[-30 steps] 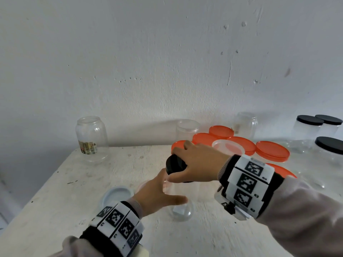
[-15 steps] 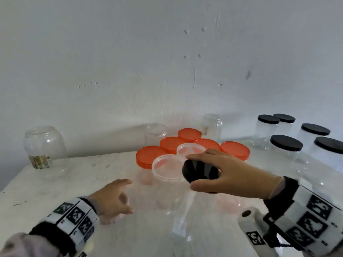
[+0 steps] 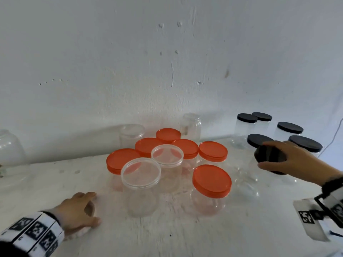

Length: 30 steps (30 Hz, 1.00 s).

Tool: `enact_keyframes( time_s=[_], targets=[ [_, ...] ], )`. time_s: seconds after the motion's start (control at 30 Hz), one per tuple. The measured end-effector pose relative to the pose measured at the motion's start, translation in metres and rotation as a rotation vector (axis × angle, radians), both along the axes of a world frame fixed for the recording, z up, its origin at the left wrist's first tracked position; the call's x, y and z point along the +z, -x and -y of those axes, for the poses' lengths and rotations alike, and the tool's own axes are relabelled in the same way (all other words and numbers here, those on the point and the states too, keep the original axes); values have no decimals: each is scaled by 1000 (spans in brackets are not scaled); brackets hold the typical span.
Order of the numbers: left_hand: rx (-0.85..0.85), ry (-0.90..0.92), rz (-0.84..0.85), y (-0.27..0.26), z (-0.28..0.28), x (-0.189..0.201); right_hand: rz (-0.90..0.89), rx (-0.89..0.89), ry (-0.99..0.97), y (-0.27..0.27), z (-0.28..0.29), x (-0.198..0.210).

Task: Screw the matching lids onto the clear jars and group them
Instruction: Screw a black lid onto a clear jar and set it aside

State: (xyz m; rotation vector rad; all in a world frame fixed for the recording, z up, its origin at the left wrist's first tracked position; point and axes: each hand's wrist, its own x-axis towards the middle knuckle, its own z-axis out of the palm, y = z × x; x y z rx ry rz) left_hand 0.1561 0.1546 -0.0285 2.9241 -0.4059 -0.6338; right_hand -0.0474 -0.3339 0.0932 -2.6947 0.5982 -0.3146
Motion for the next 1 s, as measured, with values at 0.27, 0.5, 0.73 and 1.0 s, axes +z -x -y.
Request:
enact_keyframes(
  time_s=[0.27,0.5,0.73,1.0],
  targets=[
    [46,96,29,-2,-2,-5,-46,-84,57,-44,26,-17],
    [96,171,66,-4,-5,-9,-68,-140,64,-70,43,-17],
    [144,190,133,-4,-7,-10,-131,-160,108,-92,53,-11],
    [245,224,206,-16,-9,-9,-430,-218,324,-125,15,19]
  ],
)
